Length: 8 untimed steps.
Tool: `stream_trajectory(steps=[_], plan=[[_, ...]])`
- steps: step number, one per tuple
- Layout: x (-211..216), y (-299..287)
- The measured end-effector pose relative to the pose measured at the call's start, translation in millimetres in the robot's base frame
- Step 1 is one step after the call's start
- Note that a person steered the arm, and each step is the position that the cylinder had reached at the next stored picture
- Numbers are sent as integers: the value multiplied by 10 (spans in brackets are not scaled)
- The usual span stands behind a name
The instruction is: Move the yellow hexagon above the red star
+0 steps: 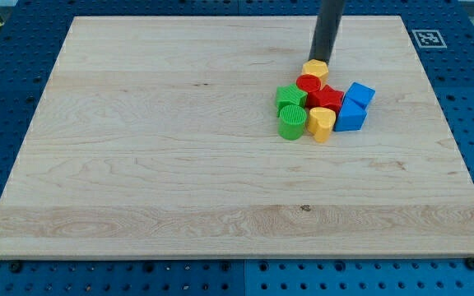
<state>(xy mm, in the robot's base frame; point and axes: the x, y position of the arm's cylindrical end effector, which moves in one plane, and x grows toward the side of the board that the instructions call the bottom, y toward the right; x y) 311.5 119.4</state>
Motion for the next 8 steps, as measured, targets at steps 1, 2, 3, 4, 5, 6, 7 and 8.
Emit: stream_trajectory(steps=[1,2,3,4,5,6,7,8], plan=[[-167,-205],[-162,-313],[-53,-313],[93,-313],[162,-181],[162,6],[172,6],[270,6]])
